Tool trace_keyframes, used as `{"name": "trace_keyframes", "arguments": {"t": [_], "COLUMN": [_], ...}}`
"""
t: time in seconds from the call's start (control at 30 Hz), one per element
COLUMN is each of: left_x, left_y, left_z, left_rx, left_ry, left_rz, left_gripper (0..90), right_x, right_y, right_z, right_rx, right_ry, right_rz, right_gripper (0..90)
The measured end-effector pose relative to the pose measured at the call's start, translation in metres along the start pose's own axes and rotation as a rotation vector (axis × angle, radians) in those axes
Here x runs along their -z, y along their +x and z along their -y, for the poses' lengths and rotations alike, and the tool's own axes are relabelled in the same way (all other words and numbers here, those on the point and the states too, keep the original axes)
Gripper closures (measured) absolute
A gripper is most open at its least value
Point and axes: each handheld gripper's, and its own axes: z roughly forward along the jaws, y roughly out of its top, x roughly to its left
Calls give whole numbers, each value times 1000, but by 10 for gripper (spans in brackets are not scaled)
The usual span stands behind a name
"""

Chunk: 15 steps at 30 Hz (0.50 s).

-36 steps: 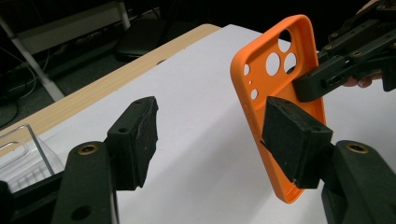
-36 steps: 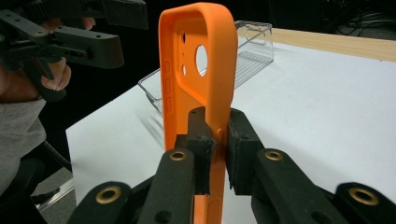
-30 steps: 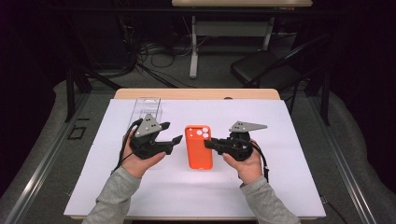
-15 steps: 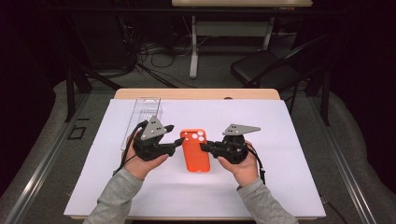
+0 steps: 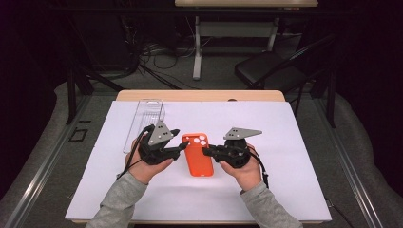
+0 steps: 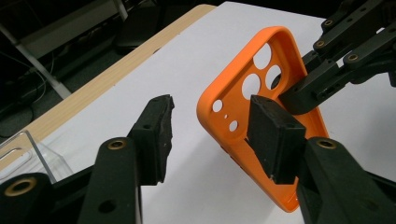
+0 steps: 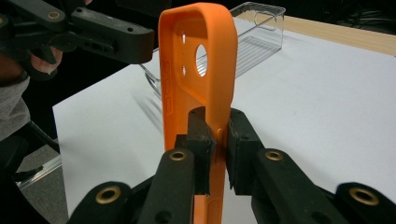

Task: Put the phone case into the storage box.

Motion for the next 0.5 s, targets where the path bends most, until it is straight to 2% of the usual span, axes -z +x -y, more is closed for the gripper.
{"name": "trace_keyframes", "arguments": {"t": [0.17, 0.5], "left_x": [0, -2], "left_y": [-1, -3], "left_z": [0, 1], "left_rx": [-2, -34], "left_ry": [9, 25], "left_rz": [-10, -16], "left_gripper": [535, 580], "right_x": [-1, -2], "right_y": [1, 2], "right_z": [0, 1], "right_rx": [3, 1], "right_ry": [1, 14], "right_rz": [1, -6], "right_gripper": [816, 816]}}
